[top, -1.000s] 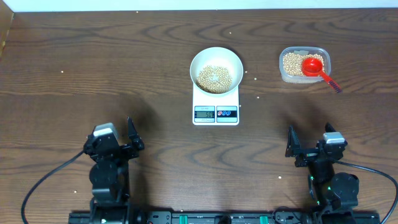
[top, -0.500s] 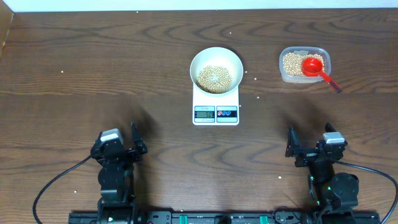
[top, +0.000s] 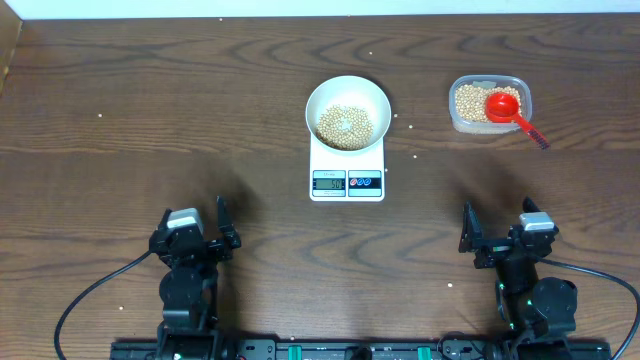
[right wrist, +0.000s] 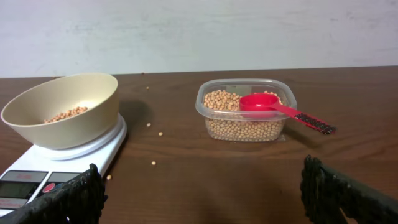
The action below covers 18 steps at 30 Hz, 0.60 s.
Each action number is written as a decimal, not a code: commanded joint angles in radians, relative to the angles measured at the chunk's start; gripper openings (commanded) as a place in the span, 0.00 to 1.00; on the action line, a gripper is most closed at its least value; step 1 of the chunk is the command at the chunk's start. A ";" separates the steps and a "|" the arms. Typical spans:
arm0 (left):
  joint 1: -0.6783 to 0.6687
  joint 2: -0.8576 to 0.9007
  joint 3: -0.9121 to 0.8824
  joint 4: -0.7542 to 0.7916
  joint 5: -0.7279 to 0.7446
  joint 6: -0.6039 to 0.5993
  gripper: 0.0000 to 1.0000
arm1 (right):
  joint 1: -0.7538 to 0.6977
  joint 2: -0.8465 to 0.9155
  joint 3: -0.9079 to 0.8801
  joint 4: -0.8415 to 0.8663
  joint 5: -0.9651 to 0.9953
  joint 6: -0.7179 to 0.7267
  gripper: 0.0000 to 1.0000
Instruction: Scoop item into bowl and weigh 50g on scale
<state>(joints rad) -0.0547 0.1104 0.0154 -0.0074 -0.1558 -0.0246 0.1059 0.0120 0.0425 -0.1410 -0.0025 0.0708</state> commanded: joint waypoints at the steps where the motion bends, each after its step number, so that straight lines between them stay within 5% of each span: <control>1: -0.024 -0.072 -0.011 -0.052 -0.014 0.021 0.91 | 0.006 -0.007 -0.006 0.002 0.011 -0.008 0.99; 18: -0.024 -0.105 -0.011 -0.049 -0.013 0.032 0.91 | 0.006 -0.007 -0.006 0.002 0.011 -0.008 0.99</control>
<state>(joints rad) -0.0750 0.0109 0.0162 -0.0082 -0.1562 -0.0025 0.1059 0.0120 0.0425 -0.1410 -0.0029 0.0708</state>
